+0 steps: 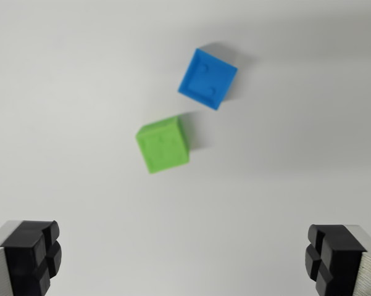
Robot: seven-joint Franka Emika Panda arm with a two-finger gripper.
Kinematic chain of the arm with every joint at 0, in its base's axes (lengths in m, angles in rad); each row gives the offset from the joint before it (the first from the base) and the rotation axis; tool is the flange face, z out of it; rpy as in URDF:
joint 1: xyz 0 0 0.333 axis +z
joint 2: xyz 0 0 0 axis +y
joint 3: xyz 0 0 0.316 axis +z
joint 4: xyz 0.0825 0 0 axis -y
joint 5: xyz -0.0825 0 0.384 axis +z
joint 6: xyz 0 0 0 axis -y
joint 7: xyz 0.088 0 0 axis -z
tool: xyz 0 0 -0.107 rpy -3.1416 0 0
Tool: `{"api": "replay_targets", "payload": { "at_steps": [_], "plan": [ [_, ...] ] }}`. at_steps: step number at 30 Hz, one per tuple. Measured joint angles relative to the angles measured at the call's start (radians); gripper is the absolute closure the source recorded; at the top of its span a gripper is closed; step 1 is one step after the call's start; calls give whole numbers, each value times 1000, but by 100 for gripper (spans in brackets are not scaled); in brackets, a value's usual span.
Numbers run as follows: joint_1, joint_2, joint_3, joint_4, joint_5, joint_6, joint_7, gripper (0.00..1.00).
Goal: Stack cube
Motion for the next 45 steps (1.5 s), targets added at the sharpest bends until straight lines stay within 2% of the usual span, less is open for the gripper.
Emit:
{"api": "replay_targets", "payload": {
  "at_steps": [11, 20, 45],
  "plan": [
    [3, 1, 0, -31, 0, 29, -16, 0],
    [8, 4, 3, -78, 0, 78, -44, 0],
    [27, 55, 18, -244, 0, 289, -163, 0]
  ]
}}
